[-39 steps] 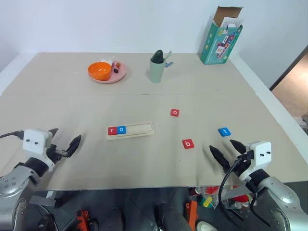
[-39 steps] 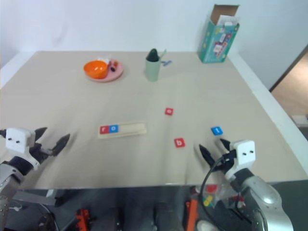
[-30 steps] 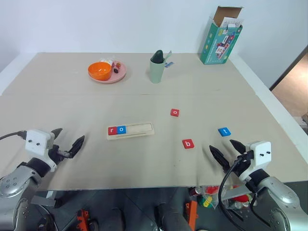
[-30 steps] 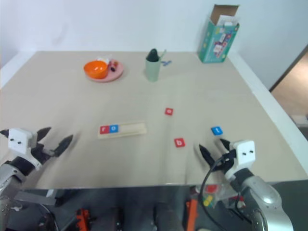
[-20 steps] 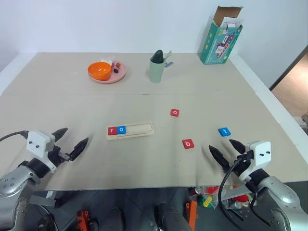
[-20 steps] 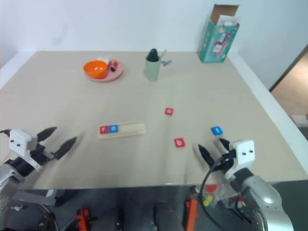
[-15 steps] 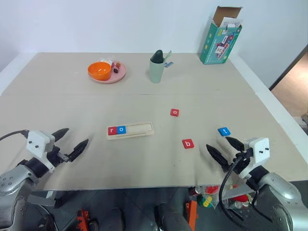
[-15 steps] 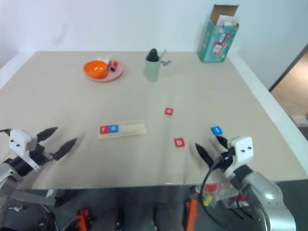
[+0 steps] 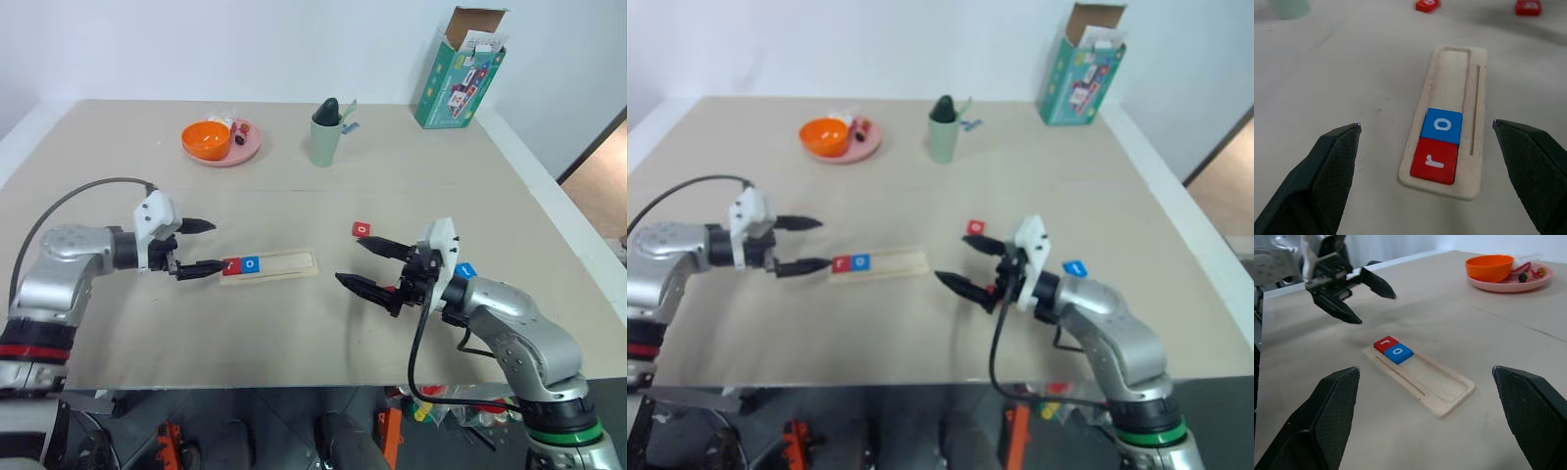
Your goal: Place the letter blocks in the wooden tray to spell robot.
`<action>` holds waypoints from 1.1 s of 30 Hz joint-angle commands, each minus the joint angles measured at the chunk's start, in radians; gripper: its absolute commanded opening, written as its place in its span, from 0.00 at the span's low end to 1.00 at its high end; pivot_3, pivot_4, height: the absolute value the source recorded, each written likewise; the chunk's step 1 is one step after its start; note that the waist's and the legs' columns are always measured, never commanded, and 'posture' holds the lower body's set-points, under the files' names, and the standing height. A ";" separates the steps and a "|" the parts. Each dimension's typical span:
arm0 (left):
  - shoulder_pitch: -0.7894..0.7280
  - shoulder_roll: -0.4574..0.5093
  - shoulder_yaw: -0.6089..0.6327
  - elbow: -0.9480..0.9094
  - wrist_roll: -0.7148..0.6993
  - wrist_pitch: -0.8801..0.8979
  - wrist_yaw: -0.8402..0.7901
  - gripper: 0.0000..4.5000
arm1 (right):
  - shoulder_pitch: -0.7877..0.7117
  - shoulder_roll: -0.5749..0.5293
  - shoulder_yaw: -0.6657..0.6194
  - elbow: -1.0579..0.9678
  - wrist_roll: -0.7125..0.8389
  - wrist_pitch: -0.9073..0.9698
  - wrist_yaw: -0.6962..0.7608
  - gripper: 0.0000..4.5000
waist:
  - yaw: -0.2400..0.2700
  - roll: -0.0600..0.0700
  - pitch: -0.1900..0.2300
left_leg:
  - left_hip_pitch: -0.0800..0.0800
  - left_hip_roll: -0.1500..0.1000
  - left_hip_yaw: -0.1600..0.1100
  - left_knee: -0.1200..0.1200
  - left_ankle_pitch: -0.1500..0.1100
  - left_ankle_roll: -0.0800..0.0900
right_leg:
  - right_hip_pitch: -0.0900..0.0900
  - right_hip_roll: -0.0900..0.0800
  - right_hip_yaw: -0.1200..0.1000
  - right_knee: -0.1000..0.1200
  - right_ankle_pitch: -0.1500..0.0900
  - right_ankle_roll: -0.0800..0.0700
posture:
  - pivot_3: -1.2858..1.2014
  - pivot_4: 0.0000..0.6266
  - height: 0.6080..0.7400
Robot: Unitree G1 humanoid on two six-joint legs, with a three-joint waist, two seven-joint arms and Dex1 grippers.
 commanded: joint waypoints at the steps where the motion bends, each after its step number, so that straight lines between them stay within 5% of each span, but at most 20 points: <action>1: -0.100 -0.034 -0.054 0.109 0.046 -0.058 -0.091 1.00 | -0.061 0.033 0.005 -0.005 0.012 -0.002 -0.010 1.00 | 0.000 0.000 0.000 | -0.003 0.000 -0.001 0.001 0.000 0.000 | -0.002 0.000 0.000 0.001 0.000 0.000 | 0.52 0.24 1.00; 9: -0.242 -0.107 -0.136 0.309 0.148 -0.153 -0.191 1.00 | -0.082 0.085 0.039 -0.015 -0.024 -0.018 -0.033 1.00 | 0.003 0.000 0.000 | -0.006 -0.001 -0.006 0.004 0.000 0.001 | -0.004 0.000 -0.004 0.003 0.000 -0.001 | 0.52 0.24 1.00; 33: -0.298 -0.205 -0.143 0.558 0.290 -0.304 -0.119 1.00 | -0.030 0.101 0.049 -0.040 -0.067 -0.038 -0.038 1.00 | 0.018 0.000 0.000 | -0.005 0.000 -0.009 0.020 0.003 0.004 | 0.000 0.002 -0.005 0.014 0.003 0.005 | 0.52 0.24 1.00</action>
